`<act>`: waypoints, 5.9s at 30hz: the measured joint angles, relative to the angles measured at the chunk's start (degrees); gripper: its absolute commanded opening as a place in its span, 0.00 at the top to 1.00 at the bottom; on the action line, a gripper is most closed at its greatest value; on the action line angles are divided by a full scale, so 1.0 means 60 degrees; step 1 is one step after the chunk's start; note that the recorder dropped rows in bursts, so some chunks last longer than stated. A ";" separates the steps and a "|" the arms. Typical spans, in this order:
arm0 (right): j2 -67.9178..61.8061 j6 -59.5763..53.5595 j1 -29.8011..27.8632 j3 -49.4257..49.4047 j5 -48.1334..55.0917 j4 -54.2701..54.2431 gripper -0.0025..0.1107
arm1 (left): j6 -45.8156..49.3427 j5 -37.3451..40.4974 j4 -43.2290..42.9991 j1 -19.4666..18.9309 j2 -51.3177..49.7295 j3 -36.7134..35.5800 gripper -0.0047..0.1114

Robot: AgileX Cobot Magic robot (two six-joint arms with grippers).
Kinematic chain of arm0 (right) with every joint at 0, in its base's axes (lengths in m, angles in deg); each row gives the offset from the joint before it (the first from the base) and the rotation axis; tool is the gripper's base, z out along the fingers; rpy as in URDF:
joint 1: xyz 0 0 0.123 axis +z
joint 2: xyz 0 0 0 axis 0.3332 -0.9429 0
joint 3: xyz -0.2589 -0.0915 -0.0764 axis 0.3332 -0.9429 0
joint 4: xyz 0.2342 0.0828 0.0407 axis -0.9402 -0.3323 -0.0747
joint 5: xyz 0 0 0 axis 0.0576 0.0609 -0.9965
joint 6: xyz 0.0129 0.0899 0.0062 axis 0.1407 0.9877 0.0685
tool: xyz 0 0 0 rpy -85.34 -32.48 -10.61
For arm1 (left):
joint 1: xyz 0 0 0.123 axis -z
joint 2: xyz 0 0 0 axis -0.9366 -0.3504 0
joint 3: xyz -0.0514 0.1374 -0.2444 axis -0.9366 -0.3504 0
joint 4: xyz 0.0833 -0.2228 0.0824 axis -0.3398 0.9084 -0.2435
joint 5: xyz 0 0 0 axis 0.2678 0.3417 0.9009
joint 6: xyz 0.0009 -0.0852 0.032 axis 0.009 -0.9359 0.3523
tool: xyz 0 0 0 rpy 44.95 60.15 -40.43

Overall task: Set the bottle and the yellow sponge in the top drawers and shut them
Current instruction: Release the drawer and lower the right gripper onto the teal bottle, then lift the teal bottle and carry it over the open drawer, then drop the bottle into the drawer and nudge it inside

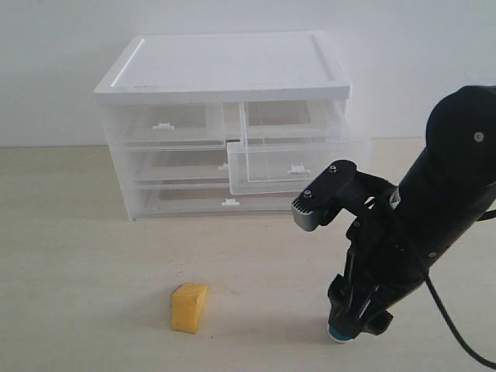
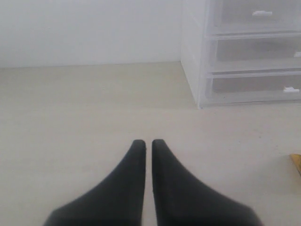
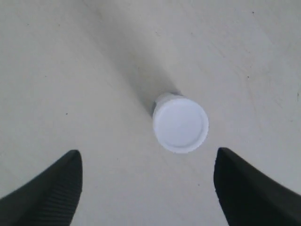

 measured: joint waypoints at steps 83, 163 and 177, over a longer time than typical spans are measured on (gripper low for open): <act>-0.1862 -1.1920 -0.3703 0.3968 0.2192 -1.1475 0.98 | 0.0000 0.0000 0.0000 0.0000 0.0000 0.0000 0.92; -0.2184 -0.8071 -0.2391 0.4459 -0.0273 -0.8548 0.97 | 0.0000 0.0000 0.0000 0.0000 0.0000 0.0000 0.92; -0.2728 -0.7961 -0.2391 0.4459 -0.1204 -0.8460 0.97 | 0.0000 0.0000 0.0000 0.0000 0.0000 0.0000 0.92</act>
